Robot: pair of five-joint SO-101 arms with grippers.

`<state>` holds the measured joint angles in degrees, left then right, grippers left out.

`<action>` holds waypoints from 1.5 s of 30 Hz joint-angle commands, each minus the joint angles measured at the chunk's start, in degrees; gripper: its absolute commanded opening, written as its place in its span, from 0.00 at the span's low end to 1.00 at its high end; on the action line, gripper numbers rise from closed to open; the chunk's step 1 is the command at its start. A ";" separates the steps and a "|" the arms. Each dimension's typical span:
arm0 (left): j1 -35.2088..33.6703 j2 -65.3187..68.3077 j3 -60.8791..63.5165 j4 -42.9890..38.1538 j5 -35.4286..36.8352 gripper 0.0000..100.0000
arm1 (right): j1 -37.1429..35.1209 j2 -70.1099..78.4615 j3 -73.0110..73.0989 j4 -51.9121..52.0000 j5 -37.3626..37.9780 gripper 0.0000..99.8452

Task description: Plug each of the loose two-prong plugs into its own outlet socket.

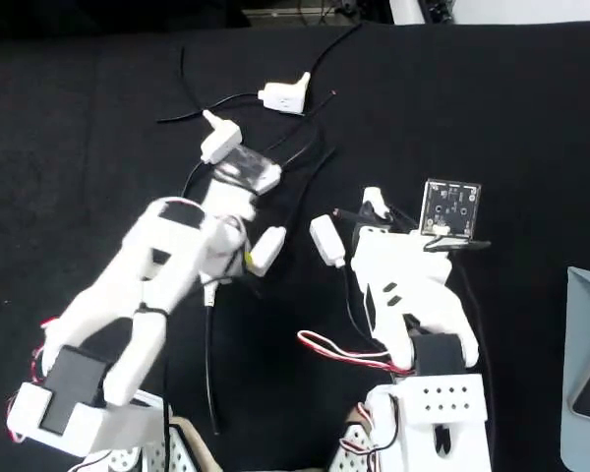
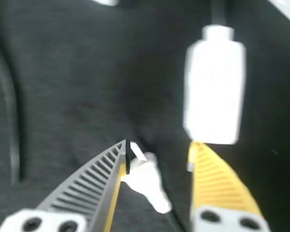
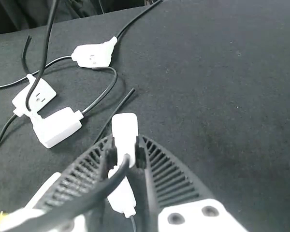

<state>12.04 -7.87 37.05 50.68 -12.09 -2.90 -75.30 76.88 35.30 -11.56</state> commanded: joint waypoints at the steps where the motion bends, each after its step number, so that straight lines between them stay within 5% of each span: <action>1: -4.53 -2.37 -8.48 1.49 -0.35 0.23 | 0.53 -0.75 -2.51 -1.23 -0.70 0.01; 7: -4.79 0.09 -11.38 -2.29 0.18 0.24 | 0.53 -0.75 -2.59 -1.23 -0.62 0.01; 23: 10.95 4.13 -11.03 -2.02 4.31 0.24 | 0.62 -0.40 -2.33 -2.37 -0.53 0.01; 45: 11.12 4.84 -8.31 -6.59 9.23 0.31 | 0.62 -0.40 -2.24 -2.20 -0.44 0.01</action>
<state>22.77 -2.77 28.88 46.20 -3.56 -2.90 -75.30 76.88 34.07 -11.56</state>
